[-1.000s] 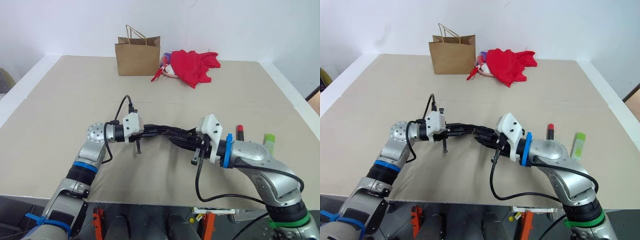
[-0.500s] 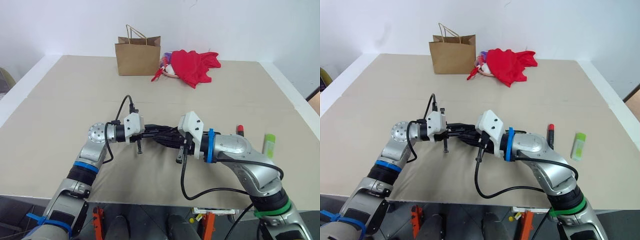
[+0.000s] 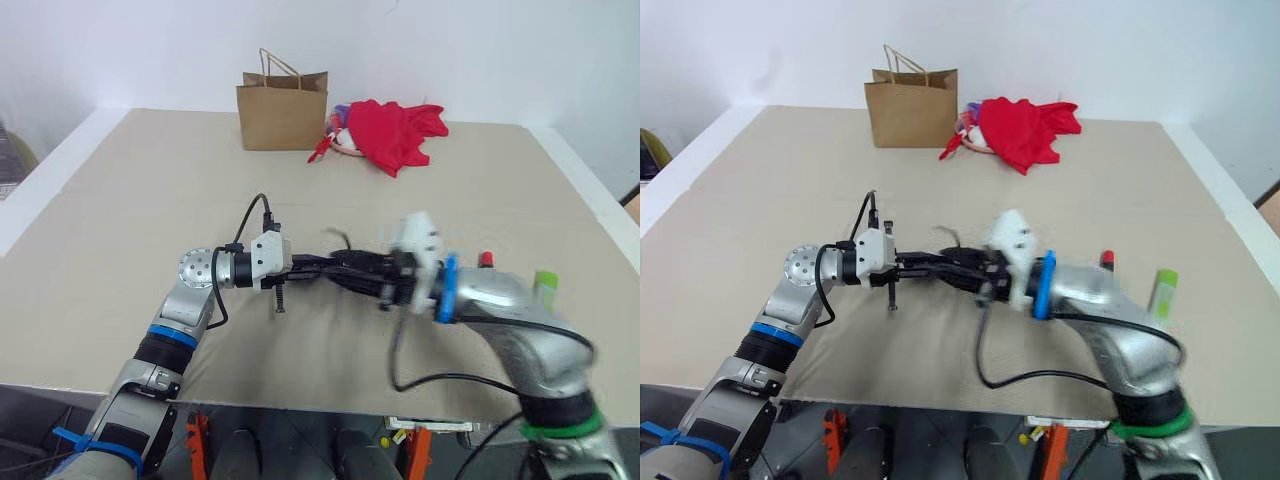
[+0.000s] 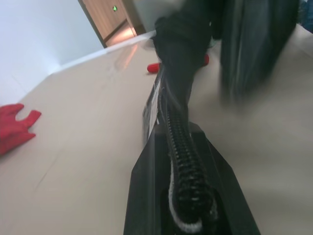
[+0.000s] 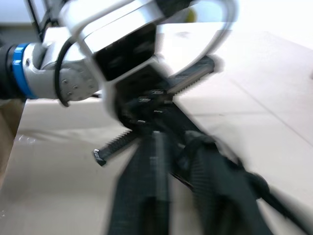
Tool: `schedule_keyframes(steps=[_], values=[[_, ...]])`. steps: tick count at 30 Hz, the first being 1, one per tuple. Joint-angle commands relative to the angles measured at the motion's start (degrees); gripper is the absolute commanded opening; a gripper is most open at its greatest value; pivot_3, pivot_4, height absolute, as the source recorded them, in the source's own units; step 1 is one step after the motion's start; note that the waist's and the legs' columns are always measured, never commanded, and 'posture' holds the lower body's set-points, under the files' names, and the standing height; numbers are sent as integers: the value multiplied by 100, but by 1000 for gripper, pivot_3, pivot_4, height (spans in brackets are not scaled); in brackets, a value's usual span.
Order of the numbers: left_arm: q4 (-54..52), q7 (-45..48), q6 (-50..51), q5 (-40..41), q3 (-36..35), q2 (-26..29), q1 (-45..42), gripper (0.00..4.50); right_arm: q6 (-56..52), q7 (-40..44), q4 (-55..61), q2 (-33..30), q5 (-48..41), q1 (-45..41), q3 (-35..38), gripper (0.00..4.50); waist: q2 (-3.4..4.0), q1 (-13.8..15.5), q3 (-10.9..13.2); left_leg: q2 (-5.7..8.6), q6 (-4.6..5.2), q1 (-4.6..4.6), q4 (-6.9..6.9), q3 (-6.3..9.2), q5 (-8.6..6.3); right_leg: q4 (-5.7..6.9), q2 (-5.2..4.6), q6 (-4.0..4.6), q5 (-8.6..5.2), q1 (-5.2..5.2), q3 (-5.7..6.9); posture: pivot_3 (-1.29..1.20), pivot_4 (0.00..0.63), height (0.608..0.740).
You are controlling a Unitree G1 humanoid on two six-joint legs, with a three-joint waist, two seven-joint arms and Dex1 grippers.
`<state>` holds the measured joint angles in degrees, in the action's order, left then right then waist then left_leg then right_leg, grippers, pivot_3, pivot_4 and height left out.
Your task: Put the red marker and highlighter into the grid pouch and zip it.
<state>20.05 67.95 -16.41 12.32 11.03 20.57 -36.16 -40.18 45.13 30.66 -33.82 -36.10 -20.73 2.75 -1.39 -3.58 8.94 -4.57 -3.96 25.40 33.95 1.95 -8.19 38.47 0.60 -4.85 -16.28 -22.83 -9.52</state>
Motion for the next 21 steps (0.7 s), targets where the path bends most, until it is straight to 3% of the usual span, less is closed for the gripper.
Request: schedule_keyframes(steps=[1, 3, 4, 8, 13, 21], values=[[-94, 0, -1, 48, -64, 18, -74, 0, -354, -397, 454, -65, -1266, 144, 1350, 3120, 0, 19, 0, 0, 1, -1, 0, 1, 0, 1, 1, 1, -1, 0, 1, 0, 150, 740], [-55, 7, 16, 63, -71, 14, -114, 0, -592, -790, 259, -164, -1731, 281, 2036, 4234, 0, 16, 0, -1, 1, -5, 0, 2, -1, 1, 2, 3, 0, 1, 2, 0, 150, 740], [-40, 20, 38, 80, -79, 7, -133, 0, -595, -892, 150, -235, -1738, 369, 2276, 4453, 0, 17, 0, -1, 1, -6, 0, 3, 0, 3, 2, 5, 1, 1, 2, 0, 150, 740], [-15, 115, 246, 250, -145, -11, -214, 0, -186, -1628, -615, -300, -699, 981, 2660, 4453, 0, 29, 0, 0, 2, -7, 5, 2, 0, 4, 1, 4, 2, 3, 2, 0, 150, 740], [-140, 237, 628, 447, -202, 35, -246, 0, 627, -2229, -1169, -17, 512, 1656, 2344, 4453, 13, 22, 0, 0, 3, -8, 2, 4, 1, 5, 1, 5, 0, 1, 4, 0, 150, 740], [-392, 324, 860, 513, -187, 103, -131, 0, 1049, -2898, -1597, 460, 1351, 1911, 2112, 4453, 17, -52, -1, 2, 2, -11, 1, 3, 2, 28, 3, 10, -7, -6, 1, 0, 150, 740]])
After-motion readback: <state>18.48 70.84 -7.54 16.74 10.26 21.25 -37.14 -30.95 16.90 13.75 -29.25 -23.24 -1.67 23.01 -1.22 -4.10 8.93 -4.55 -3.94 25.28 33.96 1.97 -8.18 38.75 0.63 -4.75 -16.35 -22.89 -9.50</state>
